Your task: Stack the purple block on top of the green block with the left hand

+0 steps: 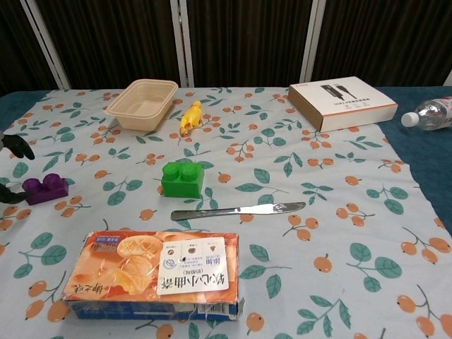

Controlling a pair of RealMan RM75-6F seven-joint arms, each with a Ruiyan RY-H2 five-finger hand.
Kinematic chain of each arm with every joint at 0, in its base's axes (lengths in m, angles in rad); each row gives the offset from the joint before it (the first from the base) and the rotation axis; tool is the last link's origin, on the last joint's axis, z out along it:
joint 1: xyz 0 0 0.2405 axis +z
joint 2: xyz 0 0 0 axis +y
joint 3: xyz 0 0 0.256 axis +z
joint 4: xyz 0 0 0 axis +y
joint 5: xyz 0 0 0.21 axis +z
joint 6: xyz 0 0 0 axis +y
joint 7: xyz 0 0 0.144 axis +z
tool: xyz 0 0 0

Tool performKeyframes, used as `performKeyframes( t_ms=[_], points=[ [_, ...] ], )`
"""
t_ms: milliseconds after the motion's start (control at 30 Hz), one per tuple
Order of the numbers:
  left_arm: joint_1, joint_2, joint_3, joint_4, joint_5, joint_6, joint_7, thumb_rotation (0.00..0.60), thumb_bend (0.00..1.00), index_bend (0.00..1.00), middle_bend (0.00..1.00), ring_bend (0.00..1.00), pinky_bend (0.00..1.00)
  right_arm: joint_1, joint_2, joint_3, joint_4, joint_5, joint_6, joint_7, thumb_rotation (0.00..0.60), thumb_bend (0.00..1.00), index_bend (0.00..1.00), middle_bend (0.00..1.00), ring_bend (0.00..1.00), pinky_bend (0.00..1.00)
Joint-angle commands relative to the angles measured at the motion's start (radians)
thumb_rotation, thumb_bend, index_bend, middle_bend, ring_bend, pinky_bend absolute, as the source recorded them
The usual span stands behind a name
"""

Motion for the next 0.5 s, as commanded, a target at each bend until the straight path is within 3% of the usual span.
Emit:
performKeyframes(
  t_ms=[33, 500],
  points=[
    [-0.008, -0.023, 0.0, 0.016, 0.004, 0.003, 0.004, 0.6, 0.28, 0.29, 0.22, 0.04, 0.0, 0.001, -0.001, 0.001, 0.005, 0.0, -0.001, 0.005, 0.6, 0.08, 0.06, 0.01, 0.0, 0.0],
    [-0.021, -0.103, 0.003, 0.097, 0.015, 0.007, 0.01, 0.6, 0.28, 0.29, 0.22, 0.04, 0.0, -0.003, 0.009, -0.002, 0.004, -0.003, 0.001, 0.033, 0.6, 0.08, 0.06, 0.01, 0.0, 0.0]
  ],
)
